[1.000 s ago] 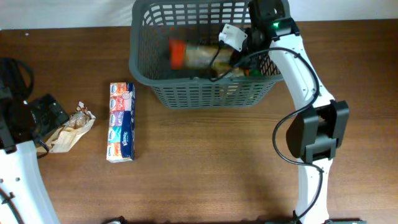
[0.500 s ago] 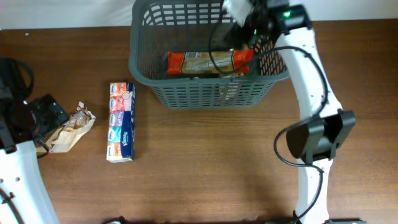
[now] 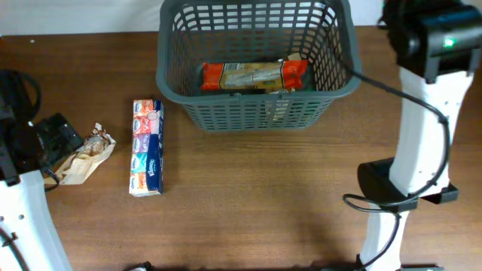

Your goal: Pack container

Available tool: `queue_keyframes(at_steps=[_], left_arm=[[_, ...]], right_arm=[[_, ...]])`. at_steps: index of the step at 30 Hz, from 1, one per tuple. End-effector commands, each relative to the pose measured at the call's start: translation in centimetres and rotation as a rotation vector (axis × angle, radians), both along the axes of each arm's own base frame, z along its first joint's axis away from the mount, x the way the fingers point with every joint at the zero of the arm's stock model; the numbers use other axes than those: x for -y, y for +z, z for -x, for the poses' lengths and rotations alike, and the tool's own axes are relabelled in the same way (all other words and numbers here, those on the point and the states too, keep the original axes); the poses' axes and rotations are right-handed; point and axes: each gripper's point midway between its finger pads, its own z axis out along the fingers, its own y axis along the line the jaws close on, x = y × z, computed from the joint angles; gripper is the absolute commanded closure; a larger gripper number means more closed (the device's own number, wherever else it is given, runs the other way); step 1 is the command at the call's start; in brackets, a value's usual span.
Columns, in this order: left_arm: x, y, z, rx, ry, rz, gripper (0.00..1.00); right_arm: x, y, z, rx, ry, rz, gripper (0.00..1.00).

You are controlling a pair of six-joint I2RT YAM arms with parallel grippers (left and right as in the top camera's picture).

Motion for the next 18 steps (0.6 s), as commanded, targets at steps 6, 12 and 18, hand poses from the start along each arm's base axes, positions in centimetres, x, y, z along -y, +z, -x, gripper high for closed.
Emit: queue_keyframes(at_steps=[6,12,18], left_arm=[[0.1,-0.3,0.5,-0.019,0.012,0.018,0.01],[0.3,-0.3,0.3,-0.01,0.006,0.031,0.01],[1.4,-0.5,-0.7,0.03,-0.029,0.093,0.01]], right_arm=[[14.2,-4.5,6.7,-0.032,-0.479,-0.344,0.01],[19.6,-8.5,9.8,-0.161,-0.478,-0.555,0.01],[24.8,-10.1,13.5,-0.131,-0.599,-0.734,0.01]])
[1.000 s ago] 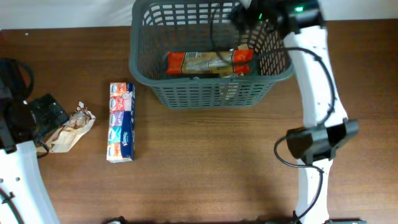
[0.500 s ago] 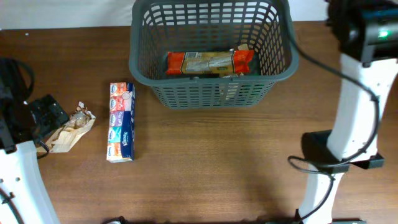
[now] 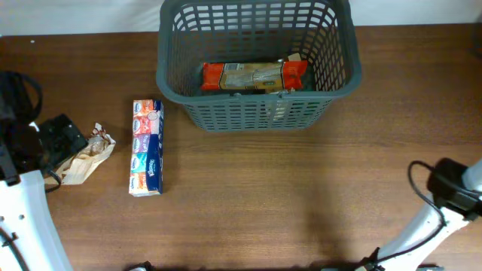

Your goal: Pack container

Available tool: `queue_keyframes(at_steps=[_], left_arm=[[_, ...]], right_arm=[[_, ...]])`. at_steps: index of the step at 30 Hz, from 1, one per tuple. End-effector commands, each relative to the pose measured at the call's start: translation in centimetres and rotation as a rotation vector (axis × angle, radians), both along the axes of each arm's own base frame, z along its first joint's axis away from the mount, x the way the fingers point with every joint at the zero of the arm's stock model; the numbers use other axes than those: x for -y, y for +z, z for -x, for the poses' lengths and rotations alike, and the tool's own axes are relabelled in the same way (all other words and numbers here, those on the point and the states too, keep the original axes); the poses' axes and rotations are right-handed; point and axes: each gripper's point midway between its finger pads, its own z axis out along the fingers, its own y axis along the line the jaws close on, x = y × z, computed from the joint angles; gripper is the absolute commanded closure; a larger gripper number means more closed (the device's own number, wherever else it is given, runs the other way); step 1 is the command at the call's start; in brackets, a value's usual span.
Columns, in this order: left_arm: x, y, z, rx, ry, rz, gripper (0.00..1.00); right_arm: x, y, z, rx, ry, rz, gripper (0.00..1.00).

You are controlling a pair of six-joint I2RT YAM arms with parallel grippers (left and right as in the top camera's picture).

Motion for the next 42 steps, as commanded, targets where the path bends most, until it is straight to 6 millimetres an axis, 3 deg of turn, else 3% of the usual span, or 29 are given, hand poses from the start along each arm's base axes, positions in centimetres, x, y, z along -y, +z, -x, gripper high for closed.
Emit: queue_keyframes(at_steps=[1,5,6,8,10,13,18,23,27,35,42], left_arm=[[0.4,0.0,-0.7,0.031,-0.017,0.035,0.01],[1.5,0.1,-2.1,0.042,-0.19,0.049,0.01],[2.5,0.2,-2.9,0.061,-0.277,0.073,0.01],[6.9,1.0,-5.5,0.175,-0.617,0.188,0.01],[8.5,1.5,-6.6,0.232,-0.735,0.227,0.01],[7.8,0.8,-8.0,0.224,-0.734,0.216,0.01],[6.4,-2.7,-10.8,0.145,-0.704,0.261,0.01],[5.5,-10.9,-13.8,-0.047,-0.59,0.425,0.01],[6.6,-14.6,-14.7,-0.177,-0.568,0.423,0.0],[9.6,-15.6,-16.7,-0.259,-0.685,0.197,0.01],[9.3,-17.8,-16.8,-0.316,-0.678,0.22,0.0]], right_arm=[[0.6,0.3,1.3,0.107,-0.034,-0.133,0.01],[1.3,-0.7,1.4,0.097,-0.033,-0.185,0.01],[1.3,-1.0,1.4,0.088,-0.034,-0.191,0.01],[1.3,-1.8,1.2,0.066,-0.036,-0.206,0.01],[1.4,-1.9,1.2,0.061,-0.037,-0.21,0.01],[1.4,-2.0,1.2,0.058,-0.037,-0.212,0.01],[1.4,-2.0,1.2,0.058,-0.037,-0.212,0.01],[1.4,-2.0,1.2,0.058,-0.037,-0.212,0.02],[1.4,-2.0,1.2,0.058,-0.037,-0.212,0.01],[1.4,-2.0,1.2,0.058,-0.037,-0.212,0.01],[1.4,-2.0,1.2,0.058,-0.037,-0.212,0.01]])
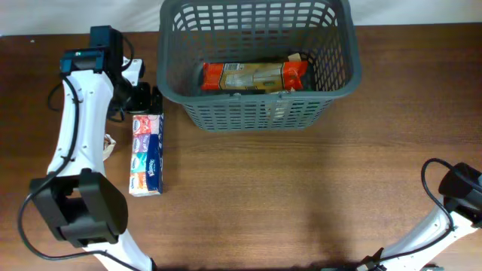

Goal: Pack container
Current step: 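Move the left gripper above the Kleenex tissue multipack, then lower the left gripper and close it on the tissue pack's top end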

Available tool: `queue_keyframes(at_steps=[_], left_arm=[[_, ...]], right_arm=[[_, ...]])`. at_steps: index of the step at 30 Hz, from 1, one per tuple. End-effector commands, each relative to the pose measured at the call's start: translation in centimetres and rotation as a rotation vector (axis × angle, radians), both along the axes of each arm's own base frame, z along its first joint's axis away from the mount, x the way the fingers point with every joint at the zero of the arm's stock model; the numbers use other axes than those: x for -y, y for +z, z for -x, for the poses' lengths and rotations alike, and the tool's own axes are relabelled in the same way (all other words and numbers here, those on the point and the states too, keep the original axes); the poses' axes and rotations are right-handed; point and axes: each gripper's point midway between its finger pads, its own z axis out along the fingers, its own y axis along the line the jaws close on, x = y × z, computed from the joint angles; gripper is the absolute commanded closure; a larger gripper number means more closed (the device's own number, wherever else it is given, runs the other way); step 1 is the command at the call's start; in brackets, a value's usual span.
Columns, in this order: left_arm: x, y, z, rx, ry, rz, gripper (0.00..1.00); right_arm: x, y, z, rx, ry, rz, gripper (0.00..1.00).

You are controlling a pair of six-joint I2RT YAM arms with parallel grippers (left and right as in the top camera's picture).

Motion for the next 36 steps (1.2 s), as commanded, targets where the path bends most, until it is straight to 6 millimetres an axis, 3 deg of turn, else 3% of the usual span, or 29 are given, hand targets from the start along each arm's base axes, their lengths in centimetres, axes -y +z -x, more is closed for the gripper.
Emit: queue_keyframes(at_steps=[1,11,25,36], left_arm=[[-1.3,-2.6,0.2,-0.084,0.026,-0.034,0.01],[-1.3,-7.6,0.4,-0.221,0.027,-0.023,0.01],[-1.3,-9.3,0.0,-0.224,0.027,-0.023,0.01],[-0.9,-14.8,3.0,-0.301,0.025,-0.008,0.01]], right_arm=[[-0.6,0.9,0.5,0.02,0.0,0.0,0.01],[-0.6,0.9,0.5,0.02,0.0,0.0,0.01],[-0.6,0.9,0.5,0.02,0.0,0.0,0.01],[-0.6,0.9,0.5,0.02,0.0,0.0,0.01]])
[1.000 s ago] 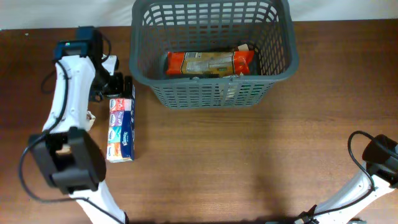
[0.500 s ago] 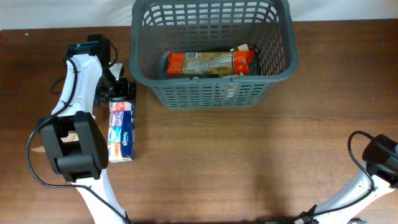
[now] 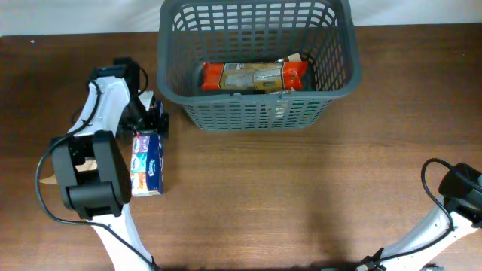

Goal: Pack container
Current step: 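Lower the left gripper and close it on the tissue pack's top end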

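The grey slatted basket (image 3: 339, 75) stands at the back centre and holds an orange wrapped package (image 3: 254, 75). A colourful tissue pack (image 3: 148, 167) lies flat on the table left of the basket. My left gripper (image 3: 151, 120) is down over the pack's far end, its dark fingers spread to either side of it. The left arm covers most of a tan paper-wrapped snack (image 3: 47, 181). Only the base and cable of my right arm (image 3: 461, 188) show at the lower right; its gripper is out of view.
The brown wooden table (image 3: 301, 188) stretches in front of the basket. A white wall strip runs along the back edge. The left arm's base link (image 3: 90, 177) stands close beside the tissue pack.
My left gripper has come down and nearer, from just beyond the tissue pack's far end to over that end. The arm's base link now sits higher beside the pack. The pack has not moved.
At first my right arm reached over the basket's right rim while the left gripper rested by the paper-wrapped snack. The right arm then drew back to the lower right corner. Later the left arm reached to the pack's far end, and now it sits on that end.
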Available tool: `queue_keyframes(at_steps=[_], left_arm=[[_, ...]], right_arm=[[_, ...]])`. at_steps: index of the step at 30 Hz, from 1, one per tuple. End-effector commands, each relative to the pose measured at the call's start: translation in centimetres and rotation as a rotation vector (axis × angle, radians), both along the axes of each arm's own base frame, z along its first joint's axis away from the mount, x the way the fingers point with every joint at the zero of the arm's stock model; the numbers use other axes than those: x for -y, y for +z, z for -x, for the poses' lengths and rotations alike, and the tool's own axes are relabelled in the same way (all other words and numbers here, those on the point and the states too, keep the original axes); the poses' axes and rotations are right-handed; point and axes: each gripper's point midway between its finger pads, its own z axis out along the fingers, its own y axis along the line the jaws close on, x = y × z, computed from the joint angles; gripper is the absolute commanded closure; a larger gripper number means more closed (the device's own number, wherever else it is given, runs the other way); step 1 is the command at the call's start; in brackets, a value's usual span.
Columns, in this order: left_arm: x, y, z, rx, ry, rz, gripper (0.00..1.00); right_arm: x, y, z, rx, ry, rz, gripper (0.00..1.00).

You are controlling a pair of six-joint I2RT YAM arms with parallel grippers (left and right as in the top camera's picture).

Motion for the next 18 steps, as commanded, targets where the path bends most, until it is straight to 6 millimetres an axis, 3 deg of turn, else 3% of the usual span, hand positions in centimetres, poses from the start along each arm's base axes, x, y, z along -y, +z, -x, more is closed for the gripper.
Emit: queue_keyframes(at_steps=[1,7,16,18], left_arm=[[0.1,-2.2,1.2,-0.044,0.009,0.008,0.01],[0.6,-3.5,1.9,-0.051,0.011,0.031,0.01],[0.6,-3.6,1.4,-0.028,0.011,0.032,0.01],[0.6,-3.6,1.3,-0.024,0.011,0.031,0.11]], right_arm=[[-0.6,0.9,0.5,0.017,0.005,0.004,0.01],[-0.6,0.9,0.5,0.017,0.005,0.004,0.01],[-0.6,0.9,0.5,0.017,0.005,0.004,0.01],[-0.6,0.9,0.5,0.017,0.005,0.004,0.01]])
